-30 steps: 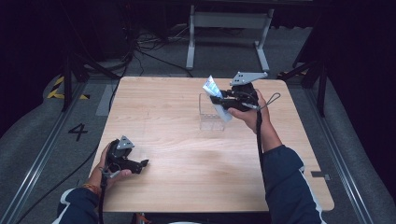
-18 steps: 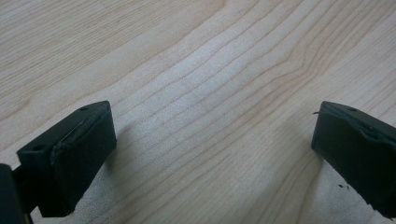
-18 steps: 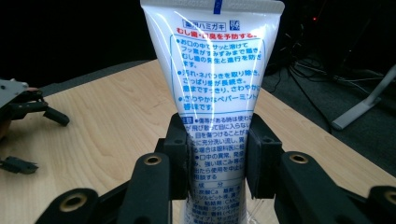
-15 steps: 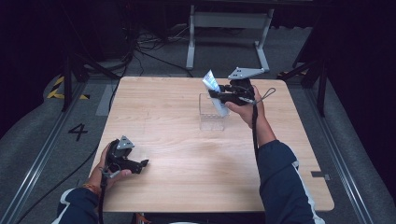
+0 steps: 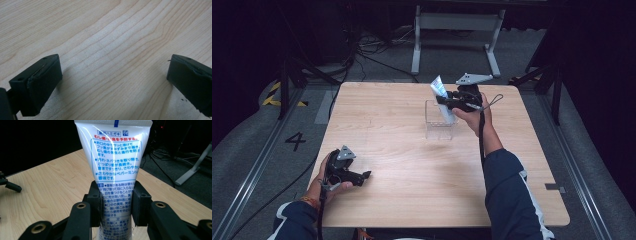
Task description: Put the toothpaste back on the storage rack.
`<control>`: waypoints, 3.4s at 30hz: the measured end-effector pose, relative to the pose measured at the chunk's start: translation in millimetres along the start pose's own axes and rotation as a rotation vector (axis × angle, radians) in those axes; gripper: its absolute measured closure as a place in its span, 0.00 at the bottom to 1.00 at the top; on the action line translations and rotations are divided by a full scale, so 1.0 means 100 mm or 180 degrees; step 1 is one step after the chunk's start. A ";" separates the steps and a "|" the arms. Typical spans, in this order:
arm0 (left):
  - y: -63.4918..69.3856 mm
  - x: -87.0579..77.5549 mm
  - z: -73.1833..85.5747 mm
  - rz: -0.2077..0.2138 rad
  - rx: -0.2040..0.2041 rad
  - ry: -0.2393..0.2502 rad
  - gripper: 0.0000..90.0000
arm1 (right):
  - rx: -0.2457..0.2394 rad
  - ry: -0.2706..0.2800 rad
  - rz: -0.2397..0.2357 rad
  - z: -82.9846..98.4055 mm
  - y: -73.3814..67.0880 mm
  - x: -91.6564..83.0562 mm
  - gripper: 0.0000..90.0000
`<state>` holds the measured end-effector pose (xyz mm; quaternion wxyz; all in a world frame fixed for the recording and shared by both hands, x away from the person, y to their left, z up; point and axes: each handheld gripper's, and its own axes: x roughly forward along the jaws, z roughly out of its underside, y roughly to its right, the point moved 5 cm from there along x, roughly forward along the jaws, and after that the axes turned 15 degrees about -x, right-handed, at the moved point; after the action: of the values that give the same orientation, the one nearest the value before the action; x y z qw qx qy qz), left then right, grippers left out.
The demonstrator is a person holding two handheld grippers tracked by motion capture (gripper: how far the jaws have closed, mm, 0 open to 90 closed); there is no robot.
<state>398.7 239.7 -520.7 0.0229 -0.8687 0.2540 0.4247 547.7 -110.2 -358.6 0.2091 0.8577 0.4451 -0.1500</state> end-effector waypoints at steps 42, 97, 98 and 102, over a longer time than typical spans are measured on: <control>0.00 0.00 0.00 0.0001 -0.0001 -0.0017 0.00 | -0.0073 -0.0111 0.0177 0.44 -0.05 0.03 0.71; 0.00 0.00 0.00 -0.0001 0.0002 -0.0021 0.00 | -0.0014 -0.0634 0.0107 0.70 -0.13 0.11 0.58; 0.00 0.00 0.00 -0.0001 0.0002 -0.0021 0.00 | 0.0007 -0.0606 0.0131 0.69 -0.13 0.10 0.58; 0.00 0.00 0.00 -0.0001 0.0002 -0.0022 0.00 | -0.0004 -0.0603 0.0139 0.68 -0.13 0.06 0.56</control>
<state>398.2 239.9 -520.6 0.0240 -0.8672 0.2539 0.4276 536.0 -132.7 -423.0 0.2540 0.8491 0.4046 -0.2255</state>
